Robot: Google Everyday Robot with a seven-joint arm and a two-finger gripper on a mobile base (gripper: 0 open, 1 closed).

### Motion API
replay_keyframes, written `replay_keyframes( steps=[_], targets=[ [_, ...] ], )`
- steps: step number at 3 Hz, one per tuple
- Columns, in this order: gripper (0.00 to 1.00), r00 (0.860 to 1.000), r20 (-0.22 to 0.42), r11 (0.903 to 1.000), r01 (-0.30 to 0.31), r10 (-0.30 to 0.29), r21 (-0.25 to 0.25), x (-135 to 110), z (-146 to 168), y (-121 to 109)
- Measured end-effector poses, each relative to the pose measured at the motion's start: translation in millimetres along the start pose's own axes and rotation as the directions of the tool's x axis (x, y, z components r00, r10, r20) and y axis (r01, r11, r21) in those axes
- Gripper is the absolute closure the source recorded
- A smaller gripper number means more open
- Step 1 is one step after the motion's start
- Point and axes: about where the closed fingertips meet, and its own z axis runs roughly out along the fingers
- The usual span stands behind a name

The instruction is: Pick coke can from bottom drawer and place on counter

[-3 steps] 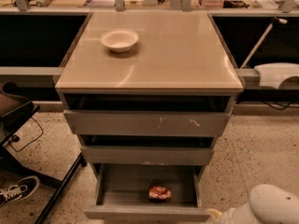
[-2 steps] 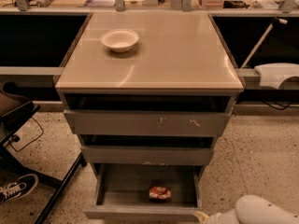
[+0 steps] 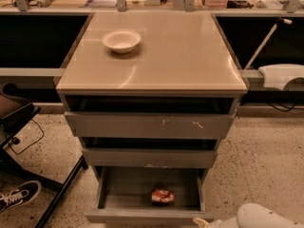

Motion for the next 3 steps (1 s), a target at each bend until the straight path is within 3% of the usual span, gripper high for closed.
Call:
replay_keyframes(
  steps=[1,2,3],
  targets=[
    [0.0,0.987,0.153,0.9959,-0.063,0.053,0.065,-19,-1,-38],
    [0.0,0.942,0.324,0.9742,-0.146,0.084,0.172,-49,-15,-95],
    [0.0,0.924,0.37,0.9369,-0.211,0.098,0.279,-72,-29,-128]
  ],
)
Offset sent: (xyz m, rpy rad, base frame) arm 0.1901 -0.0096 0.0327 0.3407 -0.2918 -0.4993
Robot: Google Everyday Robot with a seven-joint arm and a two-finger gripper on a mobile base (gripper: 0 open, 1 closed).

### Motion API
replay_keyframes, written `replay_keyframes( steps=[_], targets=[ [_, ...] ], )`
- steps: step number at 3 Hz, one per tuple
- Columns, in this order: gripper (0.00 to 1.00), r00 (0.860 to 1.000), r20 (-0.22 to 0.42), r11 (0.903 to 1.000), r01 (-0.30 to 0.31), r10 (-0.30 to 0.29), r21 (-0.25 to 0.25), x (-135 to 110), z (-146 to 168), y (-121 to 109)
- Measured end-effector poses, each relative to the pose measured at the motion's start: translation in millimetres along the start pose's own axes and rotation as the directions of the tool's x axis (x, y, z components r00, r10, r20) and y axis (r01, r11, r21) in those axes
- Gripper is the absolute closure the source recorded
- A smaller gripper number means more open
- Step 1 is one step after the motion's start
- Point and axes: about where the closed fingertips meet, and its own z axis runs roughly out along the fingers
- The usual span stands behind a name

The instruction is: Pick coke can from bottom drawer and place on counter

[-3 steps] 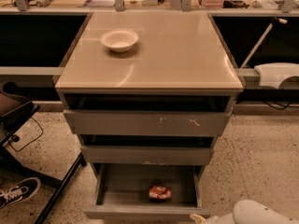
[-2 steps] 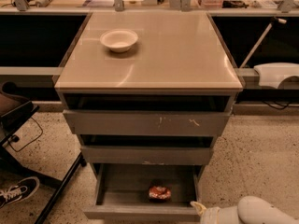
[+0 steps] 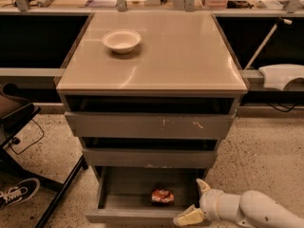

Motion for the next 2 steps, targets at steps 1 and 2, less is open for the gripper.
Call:
replay_keyframes(
  steps=[1,2],
  targets=[
    [0.0,1.0,0.009,0.9974,-0.002,0.002,0.072,-3,-1,-18],
    [0.0,1.0,0.004,0.9997,-0.021,0.021,-0.011,0,34,-4]
  ],
)
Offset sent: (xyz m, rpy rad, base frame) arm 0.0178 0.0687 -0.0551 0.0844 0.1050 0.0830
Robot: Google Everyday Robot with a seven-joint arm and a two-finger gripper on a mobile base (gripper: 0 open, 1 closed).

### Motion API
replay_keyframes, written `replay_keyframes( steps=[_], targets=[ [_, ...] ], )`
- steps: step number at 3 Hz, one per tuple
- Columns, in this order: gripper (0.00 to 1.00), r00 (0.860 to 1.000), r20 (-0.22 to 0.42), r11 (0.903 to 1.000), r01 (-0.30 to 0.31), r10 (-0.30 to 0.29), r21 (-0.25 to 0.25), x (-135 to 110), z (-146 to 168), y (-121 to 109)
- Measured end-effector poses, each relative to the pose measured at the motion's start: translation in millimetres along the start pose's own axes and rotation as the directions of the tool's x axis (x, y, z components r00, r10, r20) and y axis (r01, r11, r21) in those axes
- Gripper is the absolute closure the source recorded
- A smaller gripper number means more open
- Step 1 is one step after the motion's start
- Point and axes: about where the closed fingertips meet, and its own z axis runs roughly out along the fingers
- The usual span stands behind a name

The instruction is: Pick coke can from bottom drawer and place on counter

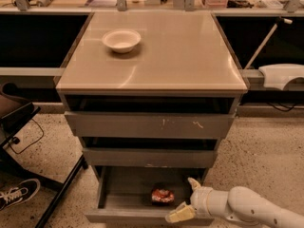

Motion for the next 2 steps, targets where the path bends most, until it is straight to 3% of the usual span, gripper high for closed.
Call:
replay_keyframes(
  steps=[1,2],
  targets=[
    [0.0,0.996,0.025,0.9944,-0.086,0.088,-0.062,-1,63,-6],
    [0.0,0.978,0.054,0.9794,-0.199,0.2,-0.036,1,117,-30]
  ],
)
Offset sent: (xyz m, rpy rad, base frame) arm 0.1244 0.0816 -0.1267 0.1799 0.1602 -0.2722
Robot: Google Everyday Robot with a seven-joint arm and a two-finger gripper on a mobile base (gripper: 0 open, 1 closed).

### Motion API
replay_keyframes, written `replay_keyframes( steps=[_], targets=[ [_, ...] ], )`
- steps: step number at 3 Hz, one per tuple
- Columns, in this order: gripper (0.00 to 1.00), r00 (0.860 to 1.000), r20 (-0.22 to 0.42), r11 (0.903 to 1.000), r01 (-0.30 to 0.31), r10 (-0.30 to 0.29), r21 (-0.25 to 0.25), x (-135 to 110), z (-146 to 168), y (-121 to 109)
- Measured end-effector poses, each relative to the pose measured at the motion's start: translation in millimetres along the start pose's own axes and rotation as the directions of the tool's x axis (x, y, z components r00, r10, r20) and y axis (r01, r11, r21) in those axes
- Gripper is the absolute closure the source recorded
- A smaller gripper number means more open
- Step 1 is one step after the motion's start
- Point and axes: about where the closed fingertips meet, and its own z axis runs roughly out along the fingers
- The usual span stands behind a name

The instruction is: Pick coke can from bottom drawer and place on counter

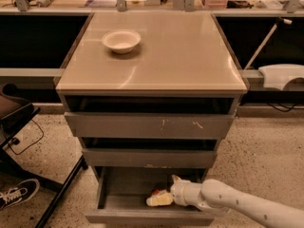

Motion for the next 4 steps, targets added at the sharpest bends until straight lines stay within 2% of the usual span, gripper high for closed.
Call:
replay_keyframes(
  steps=[2,3,4],
  targets=[
    [0.0,1.0,-0.007,0.9996,-0.028,0.028,0.01,5,18,-9],
    [0.0,0.99,-0.038,0.9903,-0.131,0.133,0.046,24,54,-37],
    [0.0,0.959,-0.025,0.9573,-0.278,0.281,0.078,47,83,-75]
  ],
)
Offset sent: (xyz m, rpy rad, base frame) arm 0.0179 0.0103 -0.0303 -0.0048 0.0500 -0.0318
